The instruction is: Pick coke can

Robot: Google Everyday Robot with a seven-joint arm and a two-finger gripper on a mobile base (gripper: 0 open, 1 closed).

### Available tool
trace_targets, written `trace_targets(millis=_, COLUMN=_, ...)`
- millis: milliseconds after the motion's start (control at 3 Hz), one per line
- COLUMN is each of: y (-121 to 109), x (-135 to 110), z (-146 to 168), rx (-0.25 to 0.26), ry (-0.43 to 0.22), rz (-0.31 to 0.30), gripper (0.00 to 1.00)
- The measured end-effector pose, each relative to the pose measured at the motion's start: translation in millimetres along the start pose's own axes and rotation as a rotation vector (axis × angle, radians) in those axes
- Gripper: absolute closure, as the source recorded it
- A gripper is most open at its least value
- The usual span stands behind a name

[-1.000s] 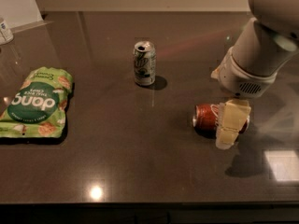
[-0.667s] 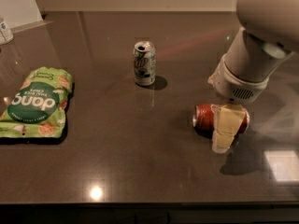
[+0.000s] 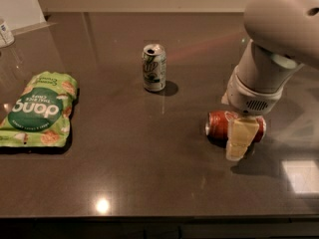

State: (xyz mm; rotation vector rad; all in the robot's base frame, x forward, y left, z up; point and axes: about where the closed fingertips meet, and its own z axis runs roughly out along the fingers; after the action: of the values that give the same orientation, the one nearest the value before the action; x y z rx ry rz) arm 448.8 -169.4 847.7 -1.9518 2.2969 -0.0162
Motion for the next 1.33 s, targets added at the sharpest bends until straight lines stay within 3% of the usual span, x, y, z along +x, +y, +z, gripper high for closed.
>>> trace_targets(millis=667, y=-2, x=3, z=1, rx=-0.016, ry=0.004, rz=0.000, gripper=0.64)
trace_targets(millis=1000, y=-11, x=-2, z=-16, rx=-0.014, ry=-0.030, rz=0.011, gripper=0.88)
trace_targets(millis=1333, y=-28, x=-8, z=-50, rx=0.029, ry=-0.061, rz=0.019, gripper=1.00)
